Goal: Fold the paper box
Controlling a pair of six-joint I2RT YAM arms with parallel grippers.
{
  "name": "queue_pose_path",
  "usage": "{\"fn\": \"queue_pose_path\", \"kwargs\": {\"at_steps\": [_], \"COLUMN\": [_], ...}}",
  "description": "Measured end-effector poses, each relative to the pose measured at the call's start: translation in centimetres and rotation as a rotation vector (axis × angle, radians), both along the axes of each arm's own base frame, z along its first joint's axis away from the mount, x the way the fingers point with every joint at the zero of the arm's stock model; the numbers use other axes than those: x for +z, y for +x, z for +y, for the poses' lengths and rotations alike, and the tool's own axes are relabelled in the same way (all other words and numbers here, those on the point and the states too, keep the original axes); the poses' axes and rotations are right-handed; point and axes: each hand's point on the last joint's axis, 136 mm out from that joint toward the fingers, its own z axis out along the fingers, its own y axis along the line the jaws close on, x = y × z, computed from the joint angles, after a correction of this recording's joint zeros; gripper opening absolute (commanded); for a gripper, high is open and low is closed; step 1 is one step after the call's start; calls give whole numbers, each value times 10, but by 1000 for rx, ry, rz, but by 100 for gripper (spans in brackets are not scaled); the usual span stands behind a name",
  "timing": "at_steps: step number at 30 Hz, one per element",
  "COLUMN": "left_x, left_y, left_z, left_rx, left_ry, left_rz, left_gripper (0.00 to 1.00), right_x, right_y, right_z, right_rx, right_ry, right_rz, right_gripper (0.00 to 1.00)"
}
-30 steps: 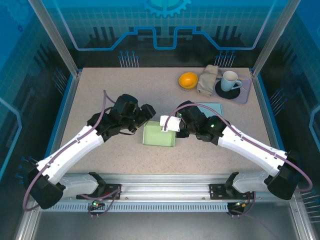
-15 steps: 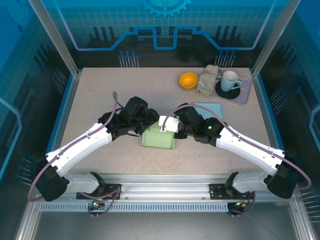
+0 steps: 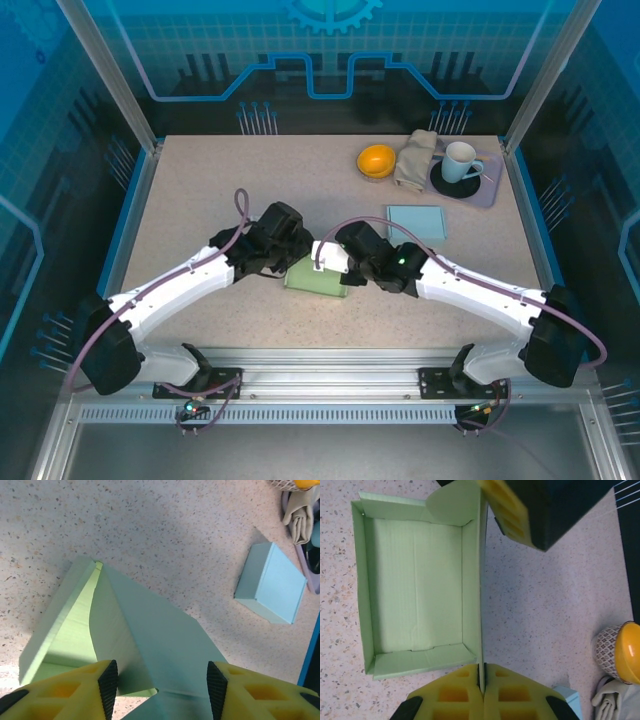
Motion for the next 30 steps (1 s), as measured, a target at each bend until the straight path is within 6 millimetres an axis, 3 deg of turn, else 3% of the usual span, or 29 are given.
{"fn": "queue_pose_path", "kwargs": {"at_steps": [4,11,14,24,30], "left_x": [-18,-28,-29,-29,-30], "left_y": [-5,-9,-8,-7,-8], "left_z": [2,7,8,13,14], "left_rx": [-6,-1,4,16,17], "left_ry": [16,45,54,76,84], "left_rz": [15,19,15,8,13], "left_gripper": [50,49,49,49,49], "right_x": [-14,-16,-13,26,9], "right_y": [-4,-2,-1,-1,-7], "right_z": [2,1,0,-7,-9], "right_rx": [-14,-95,-128,-164,-142], "right_ry": [-10,20,40,148,129], "right_rz": [31,49,53,-7,20], "right_gripper": [4,36,45,48,54]}}
